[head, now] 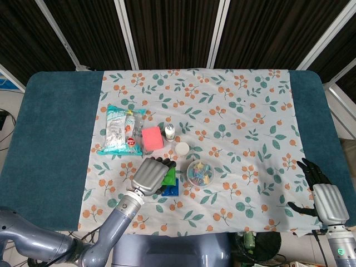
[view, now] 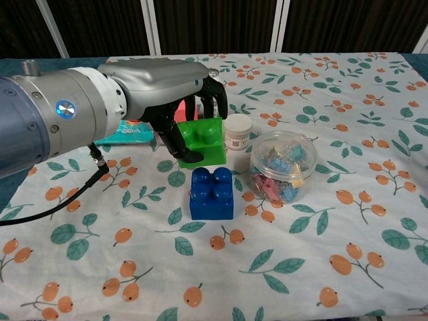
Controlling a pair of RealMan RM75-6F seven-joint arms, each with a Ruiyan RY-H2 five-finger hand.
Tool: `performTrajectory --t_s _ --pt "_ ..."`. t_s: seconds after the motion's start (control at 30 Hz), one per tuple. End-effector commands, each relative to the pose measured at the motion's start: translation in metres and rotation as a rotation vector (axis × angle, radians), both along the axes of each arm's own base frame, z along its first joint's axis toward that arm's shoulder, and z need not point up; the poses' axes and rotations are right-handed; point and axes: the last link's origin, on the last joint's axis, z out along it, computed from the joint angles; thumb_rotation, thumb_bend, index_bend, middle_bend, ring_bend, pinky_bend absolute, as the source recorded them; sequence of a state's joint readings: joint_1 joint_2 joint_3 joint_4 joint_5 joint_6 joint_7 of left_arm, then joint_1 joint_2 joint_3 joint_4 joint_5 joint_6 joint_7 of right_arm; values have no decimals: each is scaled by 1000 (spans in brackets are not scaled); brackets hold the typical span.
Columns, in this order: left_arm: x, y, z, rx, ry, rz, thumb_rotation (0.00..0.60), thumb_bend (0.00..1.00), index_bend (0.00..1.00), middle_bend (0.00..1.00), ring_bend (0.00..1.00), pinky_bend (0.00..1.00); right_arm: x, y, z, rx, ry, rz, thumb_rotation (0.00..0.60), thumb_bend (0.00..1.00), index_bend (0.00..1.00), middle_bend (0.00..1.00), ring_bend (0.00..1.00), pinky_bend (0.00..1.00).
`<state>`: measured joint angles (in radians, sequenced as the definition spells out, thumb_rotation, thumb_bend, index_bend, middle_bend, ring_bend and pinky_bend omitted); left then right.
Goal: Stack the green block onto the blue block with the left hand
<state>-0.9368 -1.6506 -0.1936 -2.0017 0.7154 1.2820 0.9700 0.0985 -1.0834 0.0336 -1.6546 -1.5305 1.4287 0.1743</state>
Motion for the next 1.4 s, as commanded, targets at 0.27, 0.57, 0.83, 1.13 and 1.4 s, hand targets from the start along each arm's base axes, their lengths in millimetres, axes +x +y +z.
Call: performTrajectory --t_s 0.27,0.57,0.83,1.13,1.4 --pt "-1 -1 -1 0 4 -3 600 343 457 487 397 467 0 0 0 0 -2 1 600 118 0 0 0 204" --pt "-1 0 -4 -4 9 -1 600 343 457 487 397 467 0 0 0 1 -4 -1 600 118 0 0 0 204" --pt "0 1 -6 -3 16 4 600 343 457 487 397 467 0 0 0 1 -5 -2 600 118 0 0 0 204" --pt "2 6 -13 -4 32 24 600 343 458 488 399 469 -1 -1 0 2 -11 -7 600 118 0 0 0 204" --pt "4 8 -23 -11 50 40 600 343 458 488 399 470 -1 -1 1 3 -18 -9 600 118 0 0 0 204"
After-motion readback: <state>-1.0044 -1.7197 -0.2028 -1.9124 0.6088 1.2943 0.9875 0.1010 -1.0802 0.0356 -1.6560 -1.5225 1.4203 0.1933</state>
